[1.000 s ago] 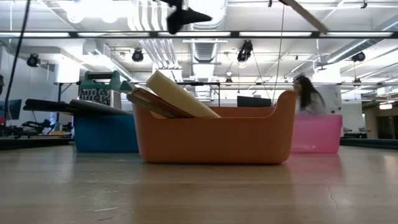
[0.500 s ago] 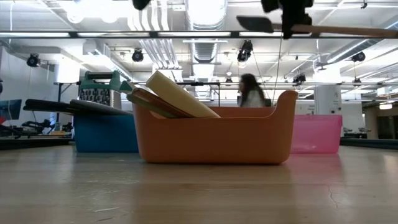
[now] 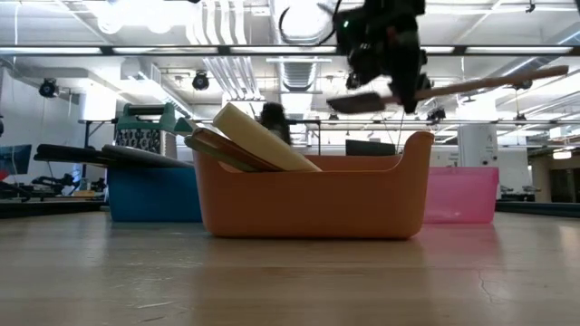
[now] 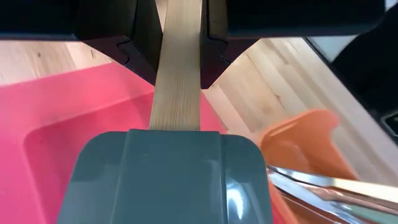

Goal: Pick & Place Kitchen Items
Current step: Put the gray spatula into the red bin

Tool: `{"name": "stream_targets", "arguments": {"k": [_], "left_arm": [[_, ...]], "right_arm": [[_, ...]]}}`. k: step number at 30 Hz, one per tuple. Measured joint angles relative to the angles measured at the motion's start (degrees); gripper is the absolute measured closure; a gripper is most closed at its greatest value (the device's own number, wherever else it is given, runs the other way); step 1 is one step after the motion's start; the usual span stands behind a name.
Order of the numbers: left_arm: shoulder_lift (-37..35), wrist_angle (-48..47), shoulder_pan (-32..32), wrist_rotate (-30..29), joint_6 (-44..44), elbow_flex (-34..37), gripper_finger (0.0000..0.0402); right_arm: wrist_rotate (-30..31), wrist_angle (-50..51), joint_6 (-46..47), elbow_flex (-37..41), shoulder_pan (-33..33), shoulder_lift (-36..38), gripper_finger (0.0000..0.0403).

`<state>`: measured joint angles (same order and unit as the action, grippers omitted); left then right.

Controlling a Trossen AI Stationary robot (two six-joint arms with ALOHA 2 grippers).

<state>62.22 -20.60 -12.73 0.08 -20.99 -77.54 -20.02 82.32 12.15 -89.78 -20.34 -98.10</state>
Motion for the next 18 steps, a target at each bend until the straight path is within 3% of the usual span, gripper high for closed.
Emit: {"name": "stream_targets", "arguments": {"k": [18], "left_arm": [[0.0,0.5,0.0,0.0,0.0,0.0,0.0064]], "right_arm": [[-5.0,-4.3,-5.8,0.1,-0.4,-17.6,0.0345]]}}
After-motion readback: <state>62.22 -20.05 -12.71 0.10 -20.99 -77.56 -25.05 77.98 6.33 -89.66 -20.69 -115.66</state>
